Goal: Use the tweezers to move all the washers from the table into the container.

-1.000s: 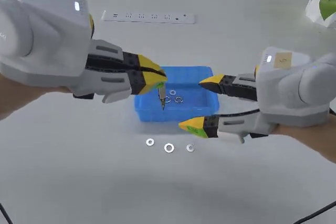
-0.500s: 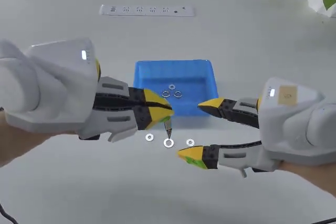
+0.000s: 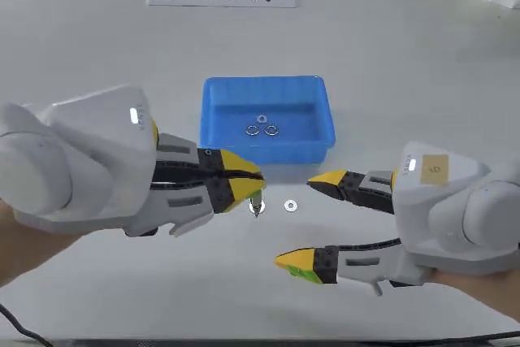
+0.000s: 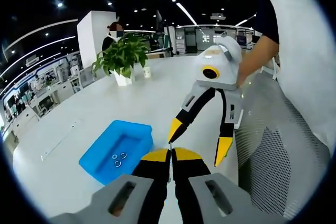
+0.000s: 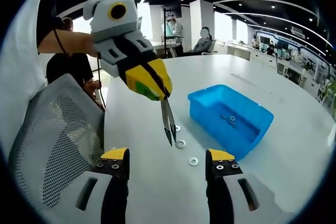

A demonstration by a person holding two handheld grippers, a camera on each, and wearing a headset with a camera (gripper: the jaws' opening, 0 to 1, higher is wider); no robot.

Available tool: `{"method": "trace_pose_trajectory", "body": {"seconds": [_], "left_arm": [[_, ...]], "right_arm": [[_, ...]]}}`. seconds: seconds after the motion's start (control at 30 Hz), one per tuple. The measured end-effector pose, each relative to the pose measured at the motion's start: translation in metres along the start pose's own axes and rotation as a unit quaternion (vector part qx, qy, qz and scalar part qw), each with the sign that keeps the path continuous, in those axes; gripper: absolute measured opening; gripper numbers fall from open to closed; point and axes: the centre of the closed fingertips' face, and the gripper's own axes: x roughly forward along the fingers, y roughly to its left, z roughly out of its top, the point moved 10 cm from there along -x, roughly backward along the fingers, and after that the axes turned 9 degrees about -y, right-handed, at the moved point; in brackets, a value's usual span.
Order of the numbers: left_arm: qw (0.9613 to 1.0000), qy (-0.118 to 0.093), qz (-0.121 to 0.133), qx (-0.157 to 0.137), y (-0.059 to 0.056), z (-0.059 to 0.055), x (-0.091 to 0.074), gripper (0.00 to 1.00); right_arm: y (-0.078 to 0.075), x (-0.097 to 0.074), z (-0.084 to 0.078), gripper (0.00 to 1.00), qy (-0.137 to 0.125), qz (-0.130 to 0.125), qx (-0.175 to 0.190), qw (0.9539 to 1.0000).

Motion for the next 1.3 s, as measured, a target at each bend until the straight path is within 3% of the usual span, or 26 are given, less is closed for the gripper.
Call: {"method": "trace_pose_trajectory", "body": {"seconds": [0.37,0.5,0.93,1.3], "left_arm": [[1.0,-0.003,0.001,-0.001,0.006,-0.002,0.005,0.05],[0.9999,0.008,-0.006,0.007,0.007,-0.006,0.008,0.05],[0.9999,0.003,-0.008,-0.011,0.008,-0.009,0.007,0.05],[0.9996,0.002,-0.024,-0.013,0.014,-0.01,0.01,0.05]], "right_arm": [[0.005,0.007,-0.004,0.59,0.012,0.016,-0.006,0.9998],[0.005,0.008,-0.004,0.59,0.015,0.019,-0.007,0.9997],[0.001,0.009,-0.005,0.59,0.02,0.02,-0.004,0.9996],[-0.009,0.027,0.002,0.55,0.03,0.044,-0.024,0.9983]]}}
